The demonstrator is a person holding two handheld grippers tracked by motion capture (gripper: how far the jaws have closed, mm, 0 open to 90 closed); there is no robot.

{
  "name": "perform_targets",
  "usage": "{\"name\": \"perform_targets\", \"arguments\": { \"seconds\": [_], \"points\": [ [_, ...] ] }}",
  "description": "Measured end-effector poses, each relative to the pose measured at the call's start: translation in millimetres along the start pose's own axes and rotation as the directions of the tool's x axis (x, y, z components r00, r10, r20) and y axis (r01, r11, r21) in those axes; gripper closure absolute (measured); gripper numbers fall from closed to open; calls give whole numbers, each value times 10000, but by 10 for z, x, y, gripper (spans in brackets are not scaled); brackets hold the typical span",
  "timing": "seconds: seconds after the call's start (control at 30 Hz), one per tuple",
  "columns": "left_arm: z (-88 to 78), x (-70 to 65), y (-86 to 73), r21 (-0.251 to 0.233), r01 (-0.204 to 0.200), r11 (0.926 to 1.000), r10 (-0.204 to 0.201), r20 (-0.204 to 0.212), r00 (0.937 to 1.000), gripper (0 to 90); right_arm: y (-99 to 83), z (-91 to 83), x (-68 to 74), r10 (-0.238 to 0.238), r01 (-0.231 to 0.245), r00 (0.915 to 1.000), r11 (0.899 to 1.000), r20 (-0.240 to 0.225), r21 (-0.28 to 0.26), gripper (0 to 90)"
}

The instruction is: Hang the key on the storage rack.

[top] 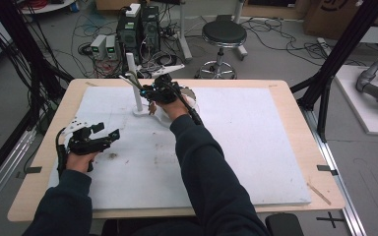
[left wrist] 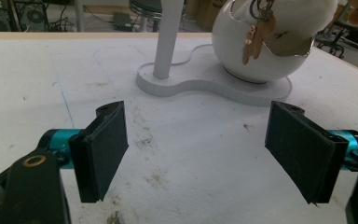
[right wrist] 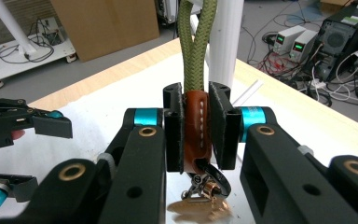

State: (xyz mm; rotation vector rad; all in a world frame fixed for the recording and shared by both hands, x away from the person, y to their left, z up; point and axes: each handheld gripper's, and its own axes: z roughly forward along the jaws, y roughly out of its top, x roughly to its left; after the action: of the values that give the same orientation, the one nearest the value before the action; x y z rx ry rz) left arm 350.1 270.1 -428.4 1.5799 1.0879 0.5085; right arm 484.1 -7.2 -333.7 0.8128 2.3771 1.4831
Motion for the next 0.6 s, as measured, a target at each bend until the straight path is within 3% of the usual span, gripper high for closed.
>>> {"name": "perform_targets", "arguments": {
  "seconds": [0.07,0.17,0.33,0.47,0.6],
  "points": [
    [-1,4,0,-29,38,10000,-38,10,10000,209,-2,-10,-12,-9,8,9999,10000,-117,-62,756],
    [-7,7,0,-52,38,10000,-38,9,10000,209,9,-63,-11,-76,63,9994,9993,-351,-380,657],
    [-10,3,-3,-54,25,10000,-25,-8,10000,209,22,-207,-42,-264,256,9995,9986,-161,-454,602],
    [-13,5,-5,-66,46,10000,-46,-8,10000,209,30,-397,-123,-148,149,9999,9989,22,-444,535],
    [-15,1,-5,-127,111,9999,-111,5,9999,209,10,-574,-193,-222,223,9997,9997,138,-83,451]
  ]
}}
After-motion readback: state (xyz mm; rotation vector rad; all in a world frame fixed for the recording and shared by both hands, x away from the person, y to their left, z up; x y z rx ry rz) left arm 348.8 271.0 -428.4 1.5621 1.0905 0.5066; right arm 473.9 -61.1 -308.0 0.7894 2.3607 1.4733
